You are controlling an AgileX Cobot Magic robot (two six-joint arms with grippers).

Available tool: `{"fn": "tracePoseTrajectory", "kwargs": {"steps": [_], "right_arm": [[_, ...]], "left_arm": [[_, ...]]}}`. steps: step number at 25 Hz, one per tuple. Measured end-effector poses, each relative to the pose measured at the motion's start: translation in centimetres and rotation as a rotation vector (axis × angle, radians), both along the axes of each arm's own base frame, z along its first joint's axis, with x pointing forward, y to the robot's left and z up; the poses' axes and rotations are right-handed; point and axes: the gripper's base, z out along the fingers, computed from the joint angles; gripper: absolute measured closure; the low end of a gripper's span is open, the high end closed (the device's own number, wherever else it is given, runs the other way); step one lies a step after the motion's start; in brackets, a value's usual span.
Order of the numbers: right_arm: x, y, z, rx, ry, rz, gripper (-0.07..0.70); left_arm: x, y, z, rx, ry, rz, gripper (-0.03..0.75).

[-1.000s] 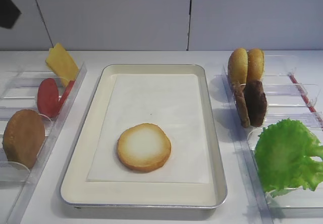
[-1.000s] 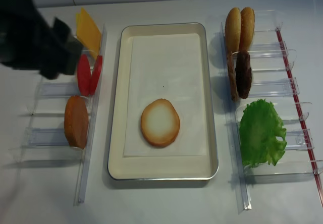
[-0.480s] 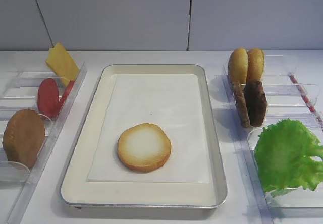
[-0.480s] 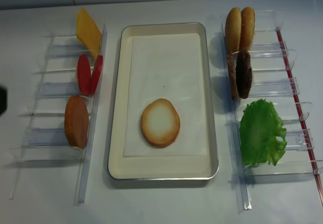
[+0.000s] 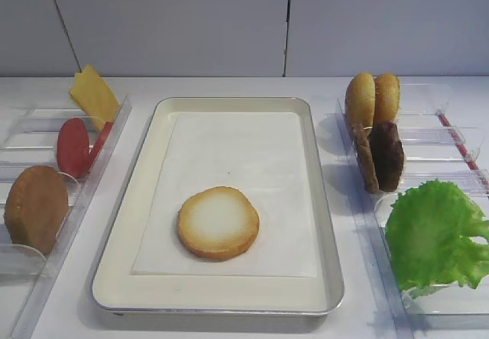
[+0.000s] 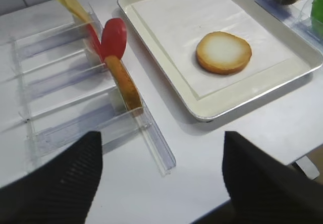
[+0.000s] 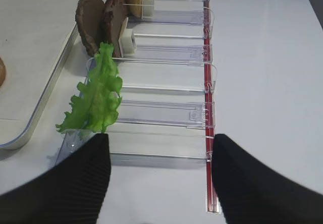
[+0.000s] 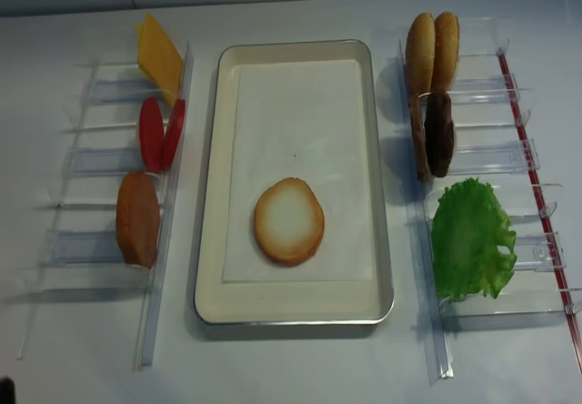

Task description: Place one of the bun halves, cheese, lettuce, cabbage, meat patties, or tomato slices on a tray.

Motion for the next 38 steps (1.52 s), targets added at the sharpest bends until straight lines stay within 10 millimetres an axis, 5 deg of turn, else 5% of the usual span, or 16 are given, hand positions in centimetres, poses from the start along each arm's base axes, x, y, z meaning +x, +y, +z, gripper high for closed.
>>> {"fn": "tracePoseTrajectory", "kwargs": {"steps": [9,27,38], "right_arm": [[0.0,0.0,0.0,0.002,0.000,0.001,0.183],[0.0,0.0,0.0,0.002,0.000,0.001,0.182],[0.0,0.0,0.0,0.004,0.000,0.000,0.183]], "left_arm": [[0.4,-1.1,-6.0,-0.002,0.069,-0.073,0.228],[0.6,-1.0,-6.0,-0.008,0.054,-0.039,0.239],[0.5,-1.5,-6.0,-0.019,0.052,0.351,0.241]]}}
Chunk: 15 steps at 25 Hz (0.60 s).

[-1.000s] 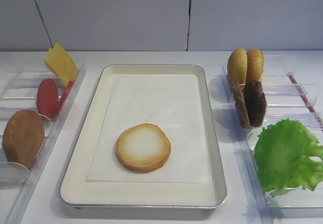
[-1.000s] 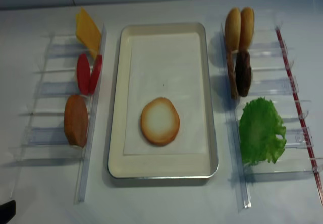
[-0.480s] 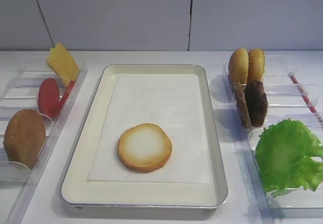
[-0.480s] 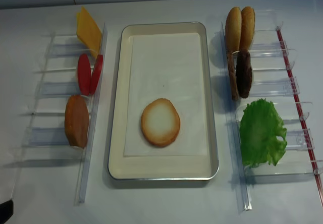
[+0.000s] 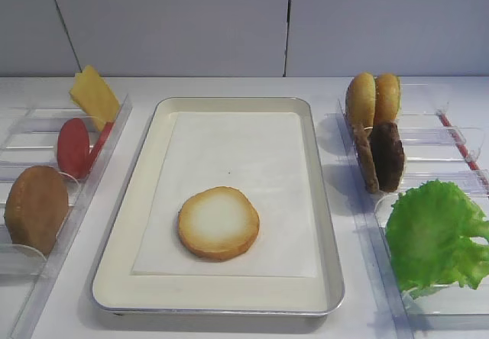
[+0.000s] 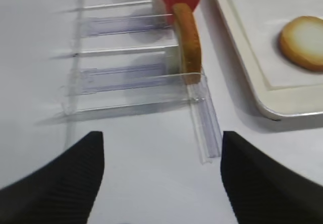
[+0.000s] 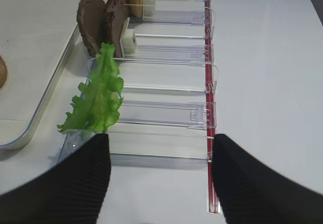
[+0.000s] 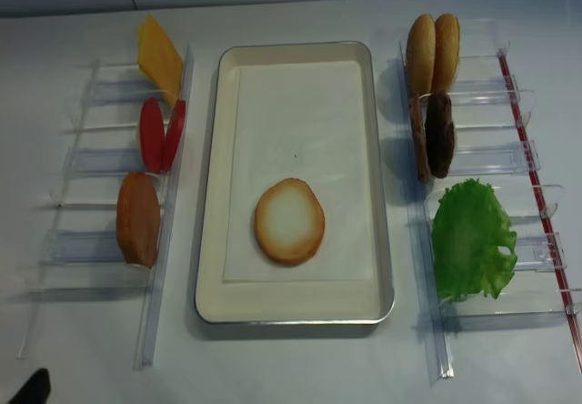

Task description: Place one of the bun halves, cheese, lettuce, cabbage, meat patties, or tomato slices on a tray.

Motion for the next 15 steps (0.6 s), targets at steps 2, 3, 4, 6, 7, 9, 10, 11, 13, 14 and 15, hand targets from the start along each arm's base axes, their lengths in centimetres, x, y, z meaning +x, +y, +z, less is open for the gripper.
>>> {"fn": "tracePoseTrajectory", "kwargs": {"steps": [2,3,4,6,7,9,10,11,13,14,15], "right_arm": [[0.00,0.00,0.00,0.000,0.000,0.000,0.183],[0.00,0.00,0.00,0.000,0.000,0.000,0.182],[0.00,0.00,0.00,0.000,0.000,0.000,0.183],[0.00,0.01,0.00,0.001,0.000,0.001,0.182],[0.00,0.01,0.00,0.001,0.000,0.001,0.183],[0.00,0.01,0.00,0.001,0.000,0.001,0.182],[0.00,0.01,0.00,0.001,0.000,0.001,0.182],[0.00,0.01,0.00,0.001,0.000,0.001,0.182],[0.00,0.01,0.00,0.001,0.000,0.001,0.183],[0.00,0.01,0.00,0.001,0.000,0.001,0.183],[0.00,0.01,0.00,0.001,0.000,0.001,0.183]], "left_arm": [[-0.01,-0.09,0.00,0.000,0.000,0.074,0.240],[-0.02,-0.13,0.00,0.000,0.000,0.105,0.240],[-0.02,-0.16,0.00,0.000,0.000,0.127,0.240],[-0.02,-0.19,0.00,0.000,0.000,0.153,0.240],[-0.02,-0.19,0.00,0.000,0.000,0.156,0.240],[-0.02,-0.19,0.00,0.000,0.000,0.156,0.240],[-0.02,-0.19,0.00,0.000,0.000,0.156,0.240],[-0.02,-0.19,0.00,0.000,0.000,0.150,0.240],[-0.02,-0.16,0.00,0.000,0.000,0.128,0.240],[-0.02,-0.15,0.00,0.000,0.000,0.118,0.241],[-0.02,-0.13,0.00,0.000,0.000,0.106,0.240]]}}
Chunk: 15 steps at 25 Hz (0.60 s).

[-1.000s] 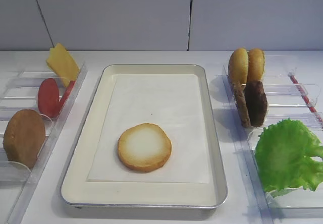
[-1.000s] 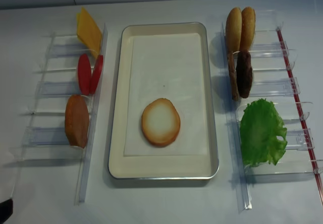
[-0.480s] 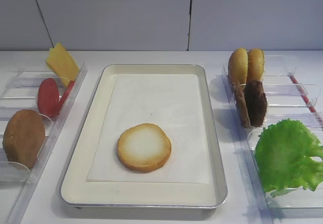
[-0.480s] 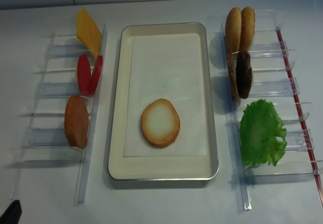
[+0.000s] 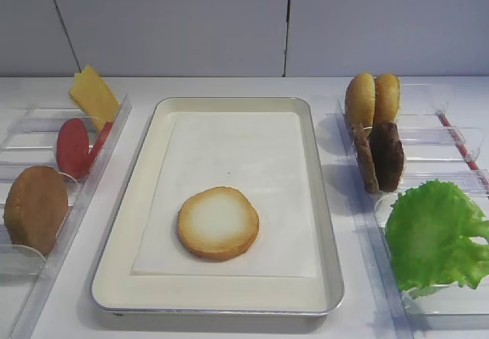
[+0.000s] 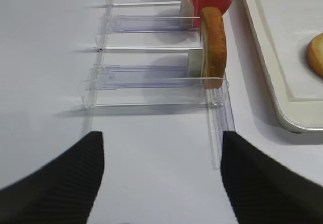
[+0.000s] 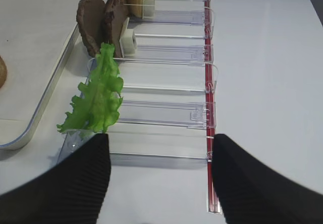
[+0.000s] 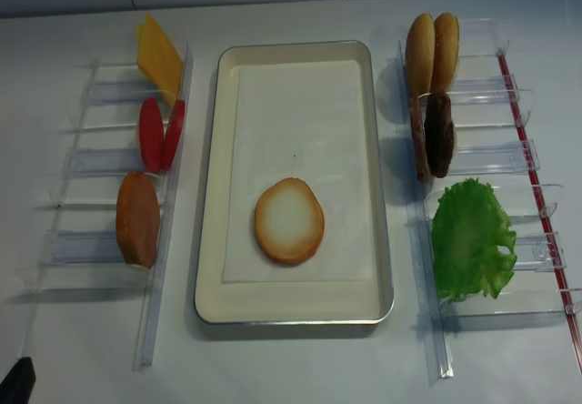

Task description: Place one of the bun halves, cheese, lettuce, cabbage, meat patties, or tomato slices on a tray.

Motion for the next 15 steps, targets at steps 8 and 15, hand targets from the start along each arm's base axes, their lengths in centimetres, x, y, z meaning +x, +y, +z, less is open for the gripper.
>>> {"fn": "tracePoseTrajectory", "kwargs": {"steps": [8,15], "right_arm": [[0.00,0.00,0.00,0.000,0.000,0.000,0.182],[0.00,0.00,0.00,0.000,0.000,0.000,0.183]], "left_arm": [[0.00,0.02,0.00,0.000,0.000,-0.019,0.241],[0.00,0.02,0.00,0.000,0.000,-0.019,0.242]]}}
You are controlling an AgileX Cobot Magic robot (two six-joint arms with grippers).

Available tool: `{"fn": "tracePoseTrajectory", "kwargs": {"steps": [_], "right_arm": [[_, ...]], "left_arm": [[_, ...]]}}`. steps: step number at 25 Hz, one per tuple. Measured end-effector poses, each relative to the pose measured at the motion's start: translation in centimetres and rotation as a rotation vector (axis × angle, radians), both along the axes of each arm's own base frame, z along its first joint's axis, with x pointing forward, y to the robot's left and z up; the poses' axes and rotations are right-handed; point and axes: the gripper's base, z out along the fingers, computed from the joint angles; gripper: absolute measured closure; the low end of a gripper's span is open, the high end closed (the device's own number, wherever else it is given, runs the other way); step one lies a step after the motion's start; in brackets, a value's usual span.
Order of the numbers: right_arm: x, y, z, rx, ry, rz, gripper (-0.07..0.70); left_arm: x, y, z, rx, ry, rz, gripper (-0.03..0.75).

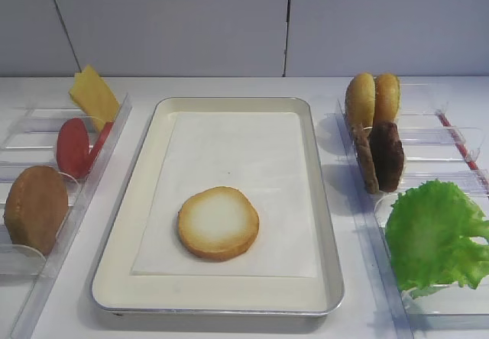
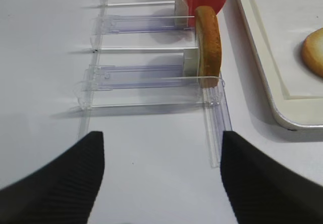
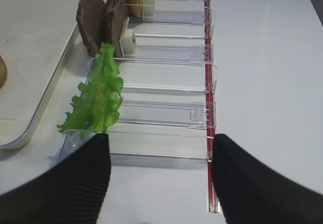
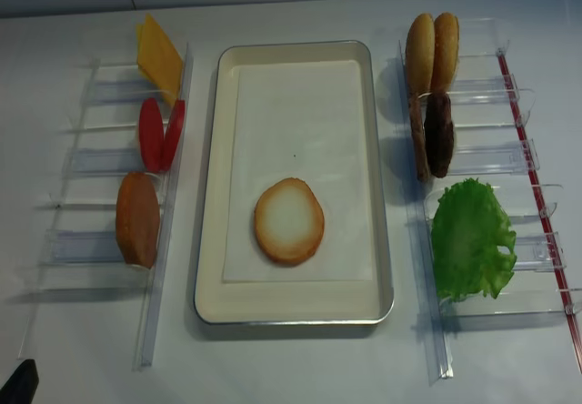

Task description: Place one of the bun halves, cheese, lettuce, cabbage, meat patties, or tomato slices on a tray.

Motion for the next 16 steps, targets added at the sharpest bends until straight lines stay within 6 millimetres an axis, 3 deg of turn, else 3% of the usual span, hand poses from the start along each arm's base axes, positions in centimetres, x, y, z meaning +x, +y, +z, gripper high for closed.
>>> {"fn": "tracePoseTrajectory", "kwargs": {"steps": [16], "right_arm": [[0.00,0.00,0.00,0.000,0.000,0.000,0.182]], "left_arm": [[0.00,0.00,0.00,0.000,0.000,0.000,0.242]]}}
